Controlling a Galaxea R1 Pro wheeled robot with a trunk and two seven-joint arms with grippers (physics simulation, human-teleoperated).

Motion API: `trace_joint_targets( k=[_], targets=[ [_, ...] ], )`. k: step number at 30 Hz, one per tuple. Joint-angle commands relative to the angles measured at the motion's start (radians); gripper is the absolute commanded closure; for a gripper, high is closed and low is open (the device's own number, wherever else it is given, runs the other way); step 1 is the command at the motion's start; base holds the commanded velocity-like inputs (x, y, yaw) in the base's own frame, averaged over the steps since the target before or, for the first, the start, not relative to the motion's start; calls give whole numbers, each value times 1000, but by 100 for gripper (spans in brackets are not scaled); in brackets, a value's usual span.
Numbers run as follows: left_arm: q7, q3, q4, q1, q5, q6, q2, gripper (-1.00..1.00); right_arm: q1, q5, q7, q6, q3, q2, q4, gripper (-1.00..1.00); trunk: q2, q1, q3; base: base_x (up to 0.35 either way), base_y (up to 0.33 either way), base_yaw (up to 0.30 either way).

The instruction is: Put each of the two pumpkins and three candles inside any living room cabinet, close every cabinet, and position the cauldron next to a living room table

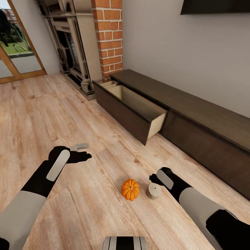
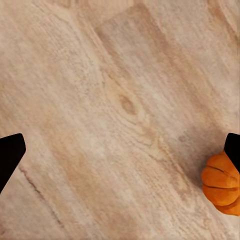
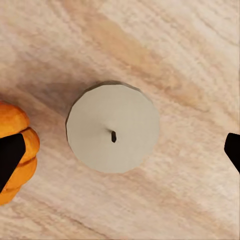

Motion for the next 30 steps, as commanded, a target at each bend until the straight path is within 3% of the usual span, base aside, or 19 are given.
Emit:
trace_joint_targets(
  k=[1,5,14,30],
  targets=[
    [10,-2,-3,-1,10,1,1,-100,-1,-7,3,-1,8,-2,-2,-100,0,0,-1,0,0,0],
    [10,-2,-17,0,10,1,1,-100,-1,-7,53,-11,8,-11,-2,-100,0,0,-1,0,0,0],
    [11,-3,-33,1,10,1,1,-100,-1,-7,83,-67,8,-19,19,-100,-2,4,-36,0,0,0],
    [10,-1,-115,4,10,33,1,-100,-1,-2,87,-112,9,-16,45,-100,-2,4,-36,0,0,0]
  ],
)
